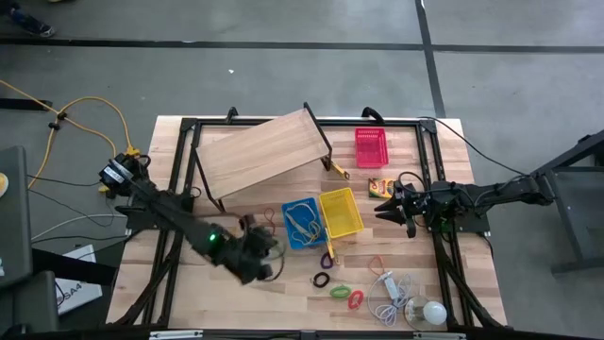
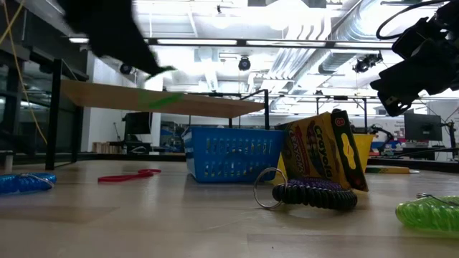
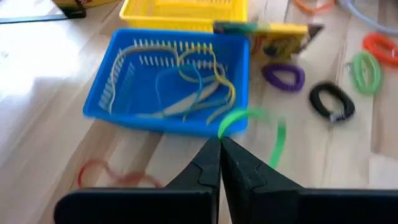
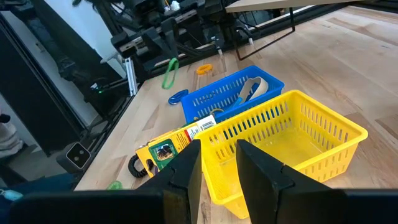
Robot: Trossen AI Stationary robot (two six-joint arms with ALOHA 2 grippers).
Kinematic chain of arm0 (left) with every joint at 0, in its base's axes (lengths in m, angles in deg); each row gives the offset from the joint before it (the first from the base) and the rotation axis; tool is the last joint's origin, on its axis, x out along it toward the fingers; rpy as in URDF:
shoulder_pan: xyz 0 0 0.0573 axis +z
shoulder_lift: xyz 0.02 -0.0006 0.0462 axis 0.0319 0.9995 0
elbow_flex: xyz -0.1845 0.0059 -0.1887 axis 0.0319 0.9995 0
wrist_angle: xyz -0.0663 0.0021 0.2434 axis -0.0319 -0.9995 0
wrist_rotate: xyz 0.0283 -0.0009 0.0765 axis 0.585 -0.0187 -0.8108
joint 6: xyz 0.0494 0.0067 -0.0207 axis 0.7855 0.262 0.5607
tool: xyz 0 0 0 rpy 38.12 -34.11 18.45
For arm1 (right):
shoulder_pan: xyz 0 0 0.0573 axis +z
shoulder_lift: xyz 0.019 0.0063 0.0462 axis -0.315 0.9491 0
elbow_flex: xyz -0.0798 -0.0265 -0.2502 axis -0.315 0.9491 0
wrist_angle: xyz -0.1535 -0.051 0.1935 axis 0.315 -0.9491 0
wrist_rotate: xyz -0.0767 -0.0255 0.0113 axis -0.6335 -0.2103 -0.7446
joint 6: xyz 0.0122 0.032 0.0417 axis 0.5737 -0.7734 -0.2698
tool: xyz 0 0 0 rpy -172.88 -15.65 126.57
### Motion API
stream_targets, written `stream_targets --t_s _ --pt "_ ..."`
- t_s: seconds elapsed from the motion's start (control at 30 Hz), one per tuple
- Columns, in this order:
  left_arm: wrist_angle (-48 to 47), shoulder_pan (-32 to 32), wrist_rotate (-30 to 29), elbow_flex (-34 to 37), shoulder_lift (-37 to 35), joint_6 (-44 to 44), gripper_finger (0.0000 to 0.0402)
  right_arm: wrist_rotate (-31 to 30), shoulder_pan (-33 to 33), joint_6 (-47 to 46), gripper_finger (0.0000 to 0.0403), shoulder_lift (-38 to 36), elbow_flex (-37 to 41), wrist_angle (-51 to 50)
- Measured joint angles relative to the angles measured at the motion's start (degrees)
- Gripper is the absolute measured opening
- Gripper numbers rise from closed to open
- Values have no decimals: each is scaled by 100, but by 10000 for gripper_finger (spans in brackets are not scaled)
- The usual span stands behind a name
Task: Pick & Place Office Desk Supplies
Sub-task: Put the green rubber band into the blue bin, then put the red rubber band into the blue bin
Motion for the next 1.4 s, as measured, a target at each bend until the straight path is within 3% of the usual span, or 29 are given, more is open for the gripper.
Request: stream_targets --t_s 0.27,0.5,1.0,1.4 --pt "915 1293 1021 2 48 1329 1 0 -1 -2 89 2 -1 0" --pt "1306 1898 1622 1 207 1897 1 2 1 0 89 0 -1 5" --pt "1523 2008 1981 10 494 1911 4 8 1 -2 89 0 -1 11" --pt "1540 1997 1974 4 494 1808 68 2 0 -1 89 2 -1 7"
